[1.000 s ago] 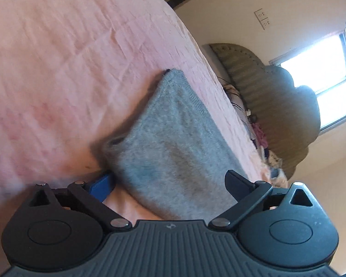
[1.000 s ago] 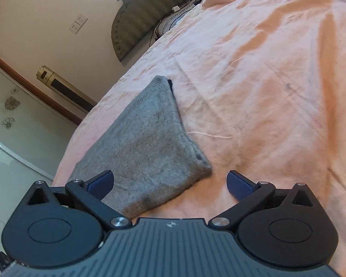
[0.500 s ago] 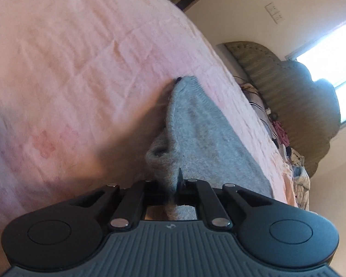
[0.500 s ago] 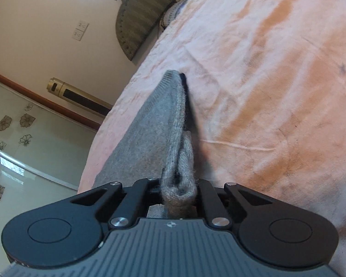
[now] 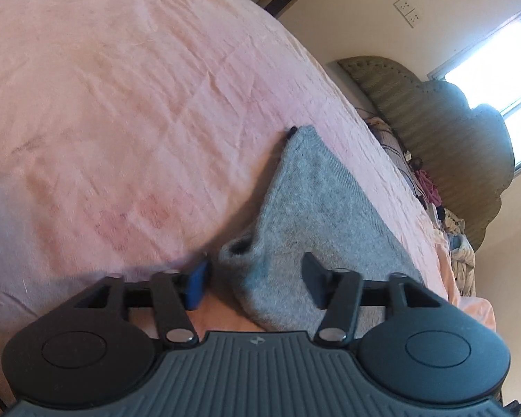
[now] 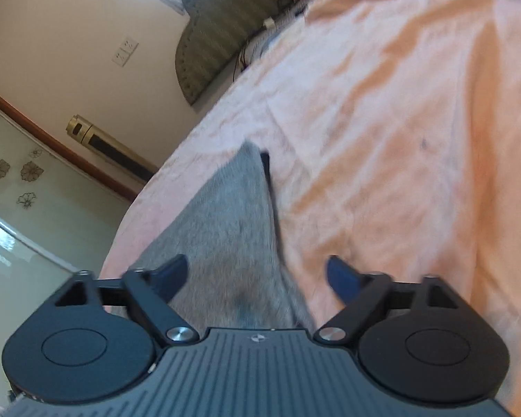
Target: Fold small clothes
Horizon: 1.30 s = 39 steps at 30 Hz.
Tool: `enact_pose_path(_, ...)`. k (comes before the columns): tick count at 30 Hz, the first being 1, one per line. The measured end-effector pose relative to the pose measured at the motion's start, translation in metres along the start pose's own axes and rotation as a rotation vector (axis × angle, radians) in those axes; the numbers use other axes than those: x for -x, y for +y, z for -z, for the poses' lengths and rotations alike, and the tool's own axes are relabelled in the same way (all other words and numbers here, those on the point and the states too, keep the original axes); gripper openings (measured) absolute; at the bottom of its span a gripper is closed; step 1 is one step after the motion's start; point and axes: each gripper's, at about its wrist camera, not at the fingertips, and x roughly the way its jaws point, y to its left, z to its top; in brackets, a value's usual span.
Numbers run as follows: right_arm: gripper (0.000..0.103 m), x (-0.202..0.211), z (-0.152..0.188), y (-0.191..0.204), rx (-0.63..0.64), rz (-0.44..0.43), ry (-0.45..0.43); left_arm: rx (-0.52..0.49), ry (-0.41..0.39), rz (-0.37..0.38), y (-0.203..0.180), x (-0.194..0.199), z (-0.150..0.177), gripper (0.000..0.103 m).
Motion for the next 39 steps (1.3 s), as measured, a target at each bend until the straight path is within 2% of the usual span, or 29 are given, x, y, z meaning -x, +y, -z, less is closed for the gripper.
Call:
enact_pose_path(2,0.096,-0.01,-0.012,0.017,0.058,-0.009,-0.008,-0.016,-0.02,-0.02,-0.011,-0.003,0.0,0.081)
enact_pose_path(4,0.096,-0.024,-0.018,0.038,0.107,-0.074,0.005,-0.012,0.014,-0.035,-0.018,-0.015,0.0,0.081)
enact_pose_path(6,0.097,-0.048,-0.018,0.067,0.192,-0.125,0.044,-0.023,-0.008,-0.064,-0.025,-0.018,0.004,0.082)
enact_pose_path(8,0.097,-0.074,-0.013,0.093,0.282,-0.14,0.075,-0.023,-0.012,-0.071,-0.029,-0.019,0.006,0.083)
enact_pose_path(10,0.098,-0.106,-0.007,0.12,0.359,-0.149,0.144,0.01,-0.028,-0.07,-0.028,-0.019,0.009,0.083)
enact_pose_path(13,0.099,-0.148,0.009,0.149,0.481,-0.103,0.214,0.033,-0.063,-0.075,-0.027,-0.018,0.013,0.083)
enact_pose_path(15,0.101,-0.171,0.026,0.151,0.552,-0.03,0.28,0.021,-0.075,-0.084,-0.029,-0.018,0.015,0.082)
enact_pose_path(17,0.103,-0.17,0.05,0.147,0.697,-0.036,0.192,-0.003,-0.079,-0.098,-0.033,-0.02,0.017,0.082)
enact_pose_path(19,0.103,-0.164,0.064,0.15,0.789,-0.016,0.156,-0.024,-0.08,-0.115,-0.036,-0.021,0.018,0.079)
enact_pose_path(20,0.103,-0.158,0.063,0.152,0.777,-0.013,0.159,-0.03,-0.081,-0.118,-0.037,-0.022,0.018,0.077)
enact_pose_path(22,0.103,-0.143,0.052,0.146,0.682,-0.047,0.154,-0.032,-0.068,-0.126,-0.037,-0.025,0.017,0.053)
enact_pose_path(23,0.103,-0.132,0.045,0.139,0.607,-0.073,0.138,-0.03,-0.05,-0.132,-0.037,-0.028,0.016,0.034)
enact_pose_path(24,0.103,-0.124,0.038,0.132,0.546,-0.093,0.127,-0.023,-0.034,-0.136,-0.036,-0.032,0.016,0.021)
enact_pose_path(26,0.103,-0.115,0.033,0.117,0.46,-0.122,0.127,-0.013,-0.02,-0.144,-0.037,-0.036,0.015,0.008)
enact_pose_path(28,0.103,-0.115,0.036,0.099,0.435,-0.125,0.132,-0.021,-0.038,-0.164,-0.044,-0.036,0.014,0.006)
enact_pose_path(29,0.103,-0.111,0.042,0.091,0.451,-0.163,0.09,-0.043,-0.051,-0.174,-0.052,-0.036,0.014,0.006)
enact_pose_path(31,0.103,-0.107,0.043,0.086,0.426,-0.183,0.078,-0.137,-0.074,-0.172,-0.08,-0.035,0.015,0.006)
enact_pose_path(33,0.103,-0.108,0.039,0.087,0.408,-0.182,0.091,-0.327,-0.107,-0.119,-0.124,-0.03,0.029,0.006)
enact_pose_path(36,0.103,-0.109,0.026,0.086,0.296,-0.194,0.134,-0.667,-0.113,-0.019,-0.183,-0.028,0.08,0.006)
enact_pose_path(38,0.103,-0.113,0.011,0.085,0.149,-0.262,0.198,-0.832,-0.084,0.021,-0.199,-0.034,0.118,0.006)
enact_pose_path(39,0.103,-0.115,0.005,0.084,0.084,-0.312,0.23,-0.878,-0.068,0.022,-0.2,-0.038,0.132,0.006)
